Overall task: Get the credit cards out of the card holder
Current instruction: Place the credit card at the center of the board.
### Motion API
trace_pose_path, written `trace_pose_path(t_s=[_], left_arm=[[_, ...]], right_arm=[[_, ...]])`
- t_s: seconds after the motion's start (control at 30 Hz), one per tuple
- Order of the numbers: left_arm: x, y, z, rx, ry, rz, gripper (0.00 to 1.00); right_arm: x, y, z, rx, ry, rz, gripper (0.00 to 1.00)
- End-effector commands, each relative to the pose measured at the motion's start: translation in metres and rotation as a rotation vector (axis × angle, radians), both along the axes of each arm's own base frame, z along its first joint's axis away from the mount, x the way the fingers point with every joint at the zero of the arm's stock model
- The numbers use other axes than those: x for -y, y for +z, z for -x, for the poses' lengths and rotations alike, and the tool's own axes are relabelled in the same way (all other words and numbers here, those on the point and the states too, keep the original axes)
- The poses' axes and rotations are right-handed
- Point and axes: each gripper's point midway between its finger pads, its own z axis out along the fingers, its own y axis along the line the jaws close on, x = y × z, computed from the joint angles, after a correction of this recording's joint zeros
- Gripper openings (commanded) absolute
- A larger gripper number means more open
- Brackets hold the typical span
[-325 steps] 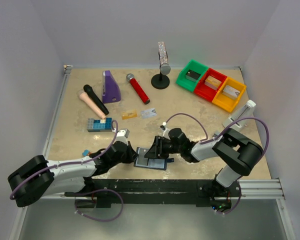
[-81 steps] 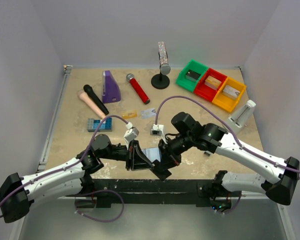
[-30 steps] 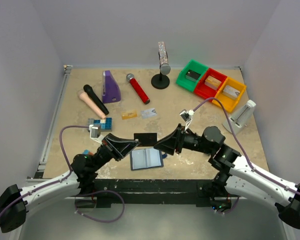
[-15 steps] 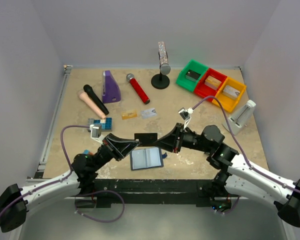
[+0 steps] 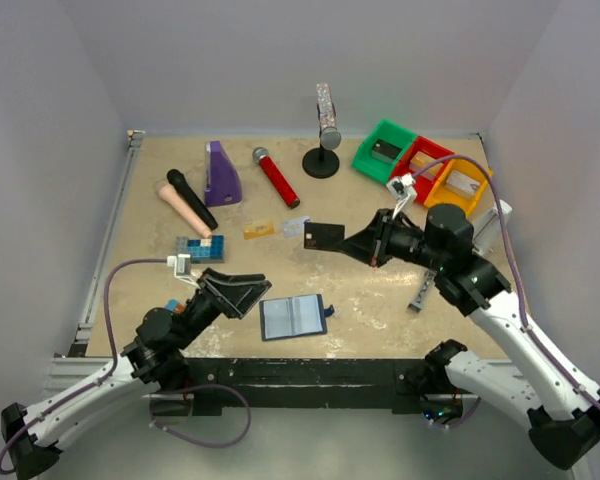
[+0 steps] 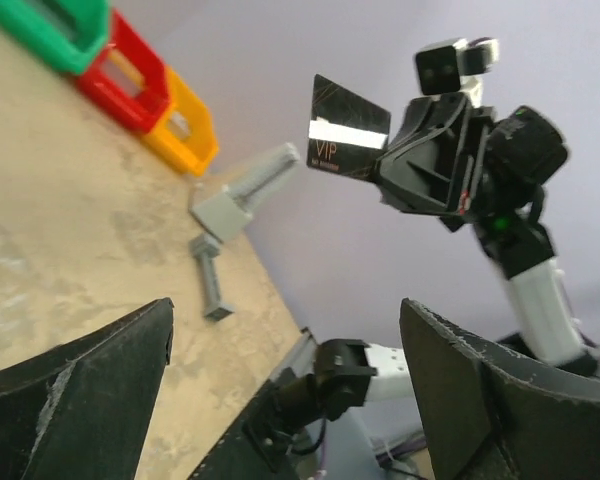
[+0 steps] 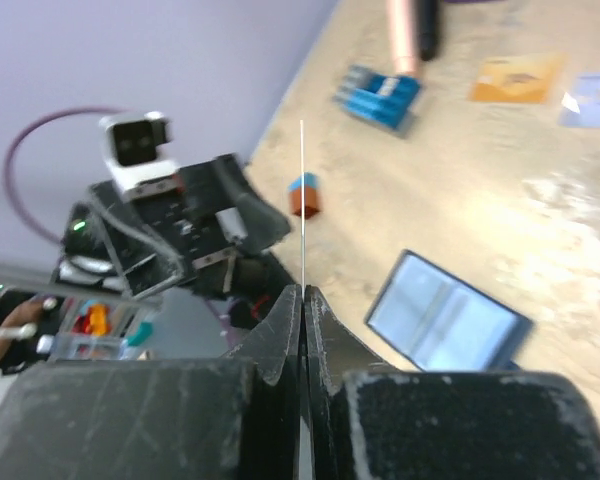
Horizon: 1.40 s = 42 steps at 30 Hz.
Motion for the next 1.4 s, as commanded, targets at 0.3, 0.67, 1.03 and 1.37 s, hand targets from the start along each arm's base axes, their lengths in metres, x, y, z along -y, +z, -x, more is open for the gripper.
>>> trace_pose_path(t_s=[0.3,0.67,1.03,1.37], left_arm=[[-0.038,-0.083,-0.016,-0.282,0.201,-0.415,1.00],[-0.046,-0.091,-0.019,-0.272,0.236,-0.486,1.00],[-0.045,-0.101,-0.025,-0.280,0.249,-0.556,1.00],[-0.045,-0.107,-0.028,-0.283,0.263,-0.587,1.00]], right_arm=[[0.013,-0.112,-0.104,-0.305,0.089,0.346,0.00],[0.035,-0.163,-0.185,-0.435,-0.055,0.463,0.00],[0.039,-0.191,-0.229,-0.516,-0.157,0.507,0.00],[0.041,-0.209,-0.236,-0.589,-0.169,0.544,0.00]])
